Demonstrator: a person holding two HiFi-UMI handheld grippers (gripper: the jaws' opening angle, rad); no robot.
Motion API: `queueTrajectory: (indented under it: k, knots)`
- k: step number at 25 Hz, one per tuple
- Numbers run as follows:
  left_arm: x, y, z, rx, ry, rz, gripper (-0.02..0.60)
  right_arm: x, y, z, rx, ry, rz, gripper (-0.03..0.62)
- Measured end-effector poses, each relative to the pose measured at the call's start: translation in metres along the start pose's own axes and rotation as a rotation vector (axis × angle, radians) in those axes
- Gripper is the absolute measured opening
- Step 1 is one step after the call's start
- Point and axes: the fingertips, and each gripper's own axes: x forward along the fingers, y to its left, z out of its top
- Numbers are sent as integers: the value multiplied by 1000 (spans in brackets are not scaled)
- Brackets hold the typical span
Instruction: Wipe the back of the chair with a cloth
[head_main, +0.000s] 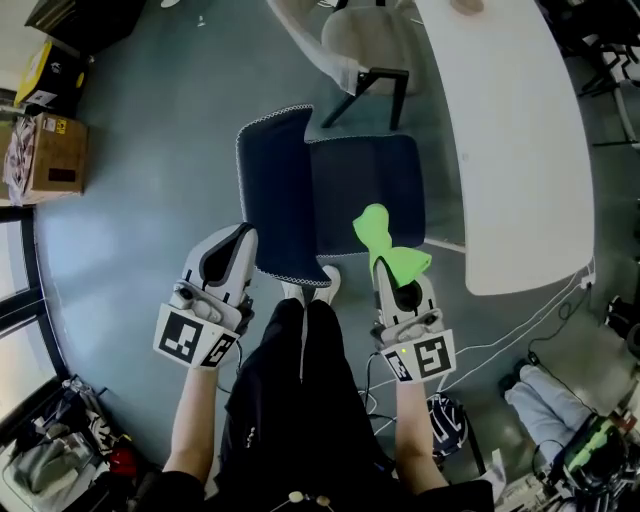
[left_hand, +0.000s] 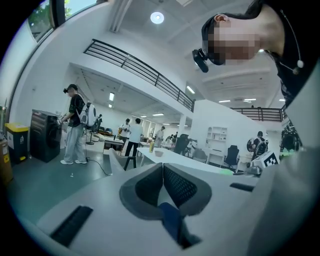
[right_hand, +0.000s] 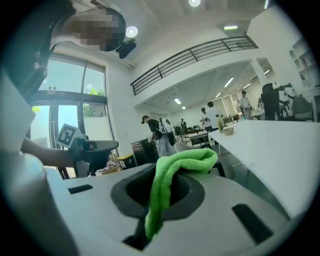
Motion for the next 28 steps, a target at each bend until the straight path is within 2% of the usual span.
queueTrajectory:
  k: [6,15,18,23,28]
  knots:
    - [11,-20,24,-40,-19,-68,6,-16,23,58,-64,-105,-39,18]
    - [22,-53,84,-28,-92,-108,6,-15,45,131,-35,-252,-52,18]
    - [22,-62,103,-42,-106,-148,6,-13,49,154,-36,-287,-55,18]
    - [27,-84,132,38,-122,-193,6,-10,64,186,-53,-331,-52,18]
    - [28,-104,160,154,-142,-221,6,-9,78,211,-57,-361,-31,18]
